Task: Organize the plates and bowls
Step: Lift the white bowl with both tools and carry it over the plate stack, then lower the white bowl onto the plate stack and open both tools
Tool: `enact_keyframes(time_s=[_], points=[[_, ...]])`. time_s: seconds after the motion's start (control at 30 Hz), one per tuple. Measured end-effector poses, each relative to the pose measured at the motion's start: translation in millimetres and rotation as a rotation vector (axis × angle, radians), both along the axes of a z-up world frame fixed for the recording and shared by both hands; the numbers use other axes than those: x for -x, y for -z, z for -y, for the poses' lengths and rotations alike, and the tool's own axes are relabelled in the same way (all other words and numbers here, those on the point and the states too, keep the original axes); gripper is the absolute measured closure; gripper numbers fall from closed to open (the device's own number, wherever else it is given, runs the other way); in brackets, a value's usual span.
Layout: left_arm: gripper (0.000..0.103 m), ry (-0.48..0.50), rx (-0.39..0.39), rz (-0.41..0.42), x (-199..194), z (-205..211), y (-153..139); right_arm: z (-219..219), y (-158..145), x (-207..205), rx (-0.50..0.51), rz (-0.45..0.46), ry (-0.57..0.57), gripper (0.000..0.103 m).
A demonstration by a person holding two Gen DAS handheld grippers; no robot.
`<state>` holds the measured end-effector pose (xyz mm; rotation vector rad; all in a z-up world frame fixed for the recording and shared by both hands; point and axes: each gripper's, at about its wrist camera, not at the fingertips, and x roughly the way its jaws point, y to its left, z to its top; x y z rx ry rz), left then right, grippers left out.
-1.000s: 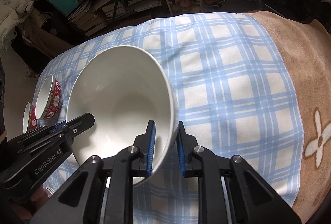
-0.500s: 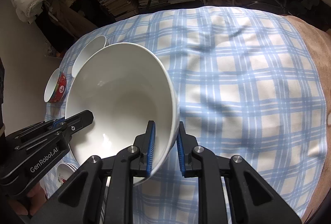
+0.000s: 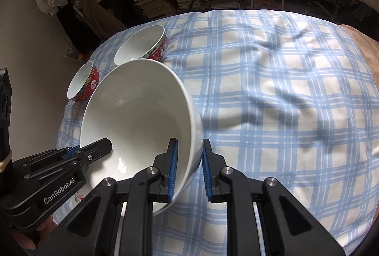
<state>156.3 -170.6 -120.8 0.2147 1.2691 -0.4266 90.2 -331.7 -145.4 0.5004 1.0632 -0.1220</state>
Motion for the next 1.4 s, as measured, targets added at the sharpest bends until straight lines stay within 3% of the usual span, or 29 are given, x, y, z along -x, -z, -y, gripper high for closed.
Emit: enact_keyframes(time_s=[0.13,0.33,0.53,0.73,0.9,1.13,1.3,1.37,1.4], points=[[0.092,-0.009,-0.013,0.0,2.2,-5.9,5.0,-6.2,4.2,-2.5,-0.002,0.021,-0.006,0.083],[0.092,-0.032,0.032,-0.043,-0.8,-12.1,15.9,-12.6,5.7,-5.5,0.042,0.009,-0.011,0.083],[0.092,-0.014,-0.003,-0.051,-1.8,-6.9,25.4,-12.2,22.5,-6.4,0.038,-0.059,-0.035,0.083],[0.092,-0.007,0.015,-0.089,-0.4,-11.3,35.4,-16.5,28.4,-3.0,0.08,-0.096,-0.063,0.083],[0.092,0.018,-0.001,-0.04,2.3,-11.7,32.8,-14.3,31.3,-3.9,0.063,-0.098,-0.066,0.083],[0.089,0.041,0.0,0.019,-4.1,-14.1,5.9,-7.5,16.1,-5.1,0.079,-0.066,-0.047,0.082],[0.087,0.022,0.056,-0.001,-26.3,-23.2,-3.4,1.8,-9.6,-17.8,0.103,-0.018,-0.064,0.082],[0.086,0.014,0.074,0.012,-35.7,-26.2,-7.2,6.3,-20.0,-23.6,0.108,0.009,-0.059,0.077],[0.085,0.003,0.075,0.026,-41.3,-27.6,-9.2,9.1,-23.5,-27.4,0.102,0.02,-0.058,0.067]])
